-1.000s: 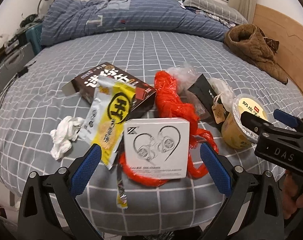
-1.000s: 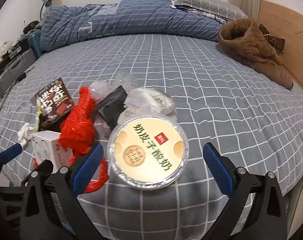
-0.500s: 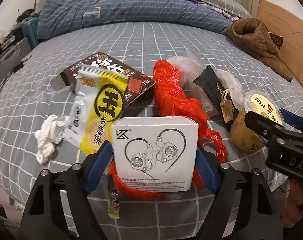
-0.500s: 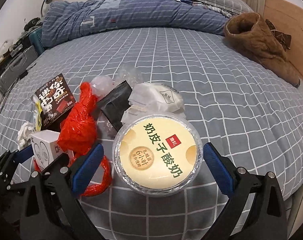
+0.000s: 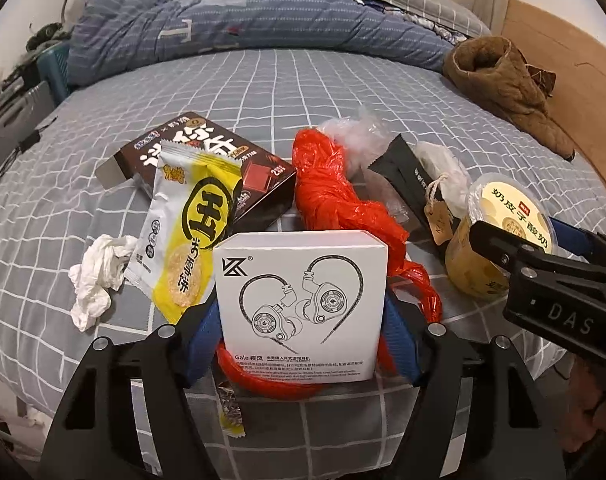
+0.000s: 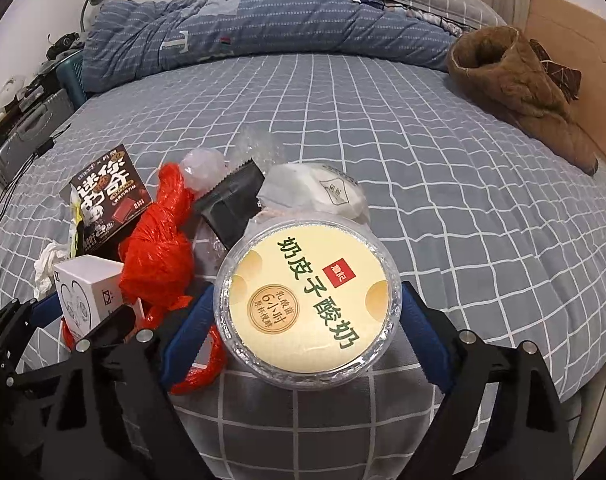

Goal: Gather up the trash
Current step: 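Carry the yogurt cup and earphone box in both tools over the black bin, then open the right tool over the bin while the left tool releases the box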

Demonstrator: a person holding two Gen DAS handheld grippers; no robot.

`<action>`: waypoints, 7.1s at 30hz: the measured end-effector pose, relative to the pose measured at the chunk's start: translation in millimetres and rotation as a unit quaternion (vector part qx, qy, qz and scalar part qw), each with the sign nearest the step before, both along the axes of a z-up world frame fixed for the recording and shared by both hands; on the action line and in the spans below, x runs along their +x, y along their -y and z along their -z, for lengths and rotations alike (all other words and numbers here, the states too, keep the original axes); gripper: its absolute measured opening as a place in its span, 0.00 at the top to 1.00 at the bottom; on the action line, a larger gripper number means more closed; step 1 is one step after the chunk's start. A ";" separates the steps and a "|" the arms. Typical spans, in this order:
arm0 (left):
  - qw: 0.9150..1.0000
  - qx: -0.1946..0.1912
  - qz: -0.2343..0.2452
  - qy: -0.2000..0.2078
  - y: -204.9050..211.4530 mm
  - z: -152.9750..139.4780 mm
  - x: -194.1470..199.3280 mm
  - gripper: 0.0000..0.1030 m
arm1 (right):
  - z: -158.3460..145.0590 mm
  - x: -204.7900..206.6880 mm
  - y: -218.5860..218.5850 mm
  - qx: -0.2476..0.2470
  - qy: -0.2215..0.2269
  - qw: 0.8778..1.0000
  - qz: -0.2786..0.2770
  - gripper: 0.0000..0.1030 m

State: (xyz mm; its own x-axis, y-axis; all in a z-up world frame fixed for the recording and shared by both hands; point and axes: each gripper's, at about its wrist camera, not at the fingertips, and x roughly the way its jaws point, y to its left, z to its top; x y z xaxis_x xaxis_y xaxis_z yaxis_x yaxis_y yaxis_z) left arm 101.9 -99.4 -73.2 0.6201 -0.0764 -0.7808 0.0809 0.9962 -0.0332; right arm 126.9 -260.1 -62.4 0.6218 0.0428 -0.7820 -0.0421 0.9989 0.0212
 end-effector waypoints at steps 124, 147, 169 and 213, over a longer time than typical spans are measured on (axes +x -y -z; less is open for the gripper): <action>0.996 0.006 -0.026 -0.080 -85.5 32.7 -233.1 0.33 | 27.6 -260.0 -73.7 -0.007 -0.046 0.998 -0.031 0.17; 0.986 0.009 -0.060 -0.157 -130.5 137.7 -210.5 0.33 | 152.1 -215.4 -98.0 -0.021 -0.162 0.985 -0.055 0.17; 0.983 0.020 -0.047 -0.178 -108.7 151.4 -208.5 0.33 | 161.7 -212.9 -83.2 -0.017 -0.166 0.985 -0.053 0.07; 0.988 0.049 -0.006 -0.149 -20.4 155.7 -185.3 0.07 | 131.8 -226.8 19.0 -0.025 -0.110 0.992 0.057 0.07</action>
State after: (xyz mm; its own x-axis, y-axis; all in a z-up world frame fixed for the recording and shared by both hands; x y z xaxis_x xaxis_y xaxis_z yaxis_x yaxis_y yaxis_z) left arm -83.5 -78.9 -228.9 0.3624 0.0141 -0.9319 0.0701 0.9966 0.0423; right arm -99.9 -279.0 -194.2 0.4349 -0.0604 -0.8984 0.0721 0.9969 -0.0321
